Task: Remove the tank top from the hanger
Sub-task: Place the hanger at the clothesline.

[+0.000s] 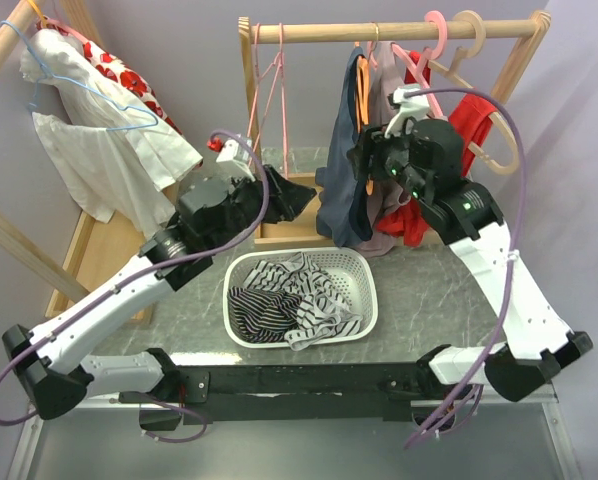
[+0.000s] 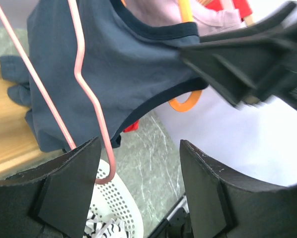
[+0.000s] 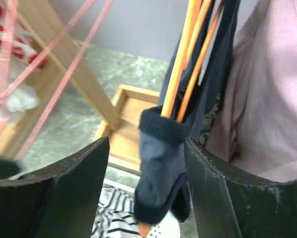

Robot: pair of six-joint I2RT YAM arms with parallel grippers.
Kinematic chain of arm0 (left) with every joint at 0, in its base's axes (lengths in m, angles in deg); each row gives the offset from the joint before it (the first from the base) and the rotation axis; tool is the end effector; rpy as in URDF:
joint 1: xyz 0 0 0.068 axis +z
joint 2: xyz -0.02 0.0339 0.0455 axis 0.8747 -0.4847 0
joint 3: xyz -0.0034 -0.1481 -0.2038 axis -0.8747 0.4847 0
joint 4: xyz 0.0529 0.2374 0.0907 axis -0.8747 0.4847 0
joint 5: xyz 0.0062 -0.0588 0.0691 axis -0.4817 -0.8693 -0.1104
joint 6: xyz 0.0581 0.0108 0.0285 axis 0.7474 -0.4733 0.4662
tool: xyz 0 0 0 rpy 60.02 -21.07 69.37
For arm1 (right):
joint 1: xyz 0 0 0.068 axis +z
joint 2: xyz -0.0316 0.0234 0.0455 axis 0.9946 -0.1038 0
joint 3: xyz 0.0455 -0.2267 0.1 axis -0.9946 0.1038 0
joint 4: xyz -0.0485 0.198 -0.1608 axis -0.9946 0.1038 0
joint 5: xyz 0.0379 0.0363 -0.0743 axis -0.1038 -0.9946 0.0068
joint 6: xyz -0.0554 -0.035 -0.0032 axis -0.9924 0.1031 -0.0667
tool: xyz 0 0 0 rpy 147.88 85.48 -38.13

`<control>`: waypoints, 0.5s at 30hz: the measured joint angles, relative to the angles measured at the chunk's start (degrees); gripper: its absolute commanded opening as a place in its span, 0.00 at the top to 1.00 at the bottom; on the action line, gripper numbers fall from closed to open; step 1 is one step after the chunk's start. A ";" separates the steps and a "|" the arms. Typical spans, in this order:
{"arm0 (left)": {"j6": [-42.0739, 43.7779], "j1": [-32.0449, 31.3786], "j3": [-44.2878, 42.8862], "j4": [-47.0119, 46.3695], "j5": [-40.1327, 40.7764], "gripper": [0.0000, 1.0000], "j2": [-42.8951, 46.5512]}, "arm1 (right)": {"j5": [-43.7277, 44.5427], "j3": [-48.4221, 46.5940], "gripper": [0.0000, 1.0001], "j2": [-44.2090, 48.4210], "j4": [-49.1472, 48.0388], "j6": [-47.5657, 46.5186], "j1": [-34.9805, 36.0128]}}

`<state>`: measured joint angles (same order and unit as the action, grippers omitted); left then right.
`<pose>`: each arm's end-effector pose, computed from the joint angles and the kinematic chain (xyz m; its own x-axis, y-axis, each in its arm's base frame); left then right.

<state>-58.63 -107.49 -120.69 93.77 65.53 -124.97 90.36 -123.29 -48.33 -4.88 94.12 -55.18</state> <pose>0.2040 -0.2103 0.4071 -0.4699 -0.4716 -0.7461 0.4943 0.5597 -0.6651 0.2439 0.1300 0.4655 -0.2042 0.0092 -0.9789 -0.3991 0.9123 0.0918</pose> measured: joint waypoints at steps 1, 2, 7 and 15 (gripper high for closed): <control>0.44 -0.22 0.79 -0.66 0.44 0.30 0.92 | 0.55 -0.17 0.30 -0.76 0.07 -0.33 0.00; 0.83 -0.52 1.49 -1.11 0.94 0.30 1.77 | 0.94 -0.68 0.30 -1.64 0.11 -0.72 -0.02; 3.39 -2.14 4.66 -2.10 3.23 0.30 6.29 | 3.13 -2.91 0.32 -4.79 0.07 -1.95 -0.02; 7.98 -2.84 8.13 -0.59 3.89 0.31 11.78 | 5.88 -4.42 0.66 -6.86 1.57 -2.56 -0.02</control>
<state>-50.65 -110.33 -112.56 93.18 69.42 -113.19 96.24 -127.71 -55.19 -3.31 91.56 -55.20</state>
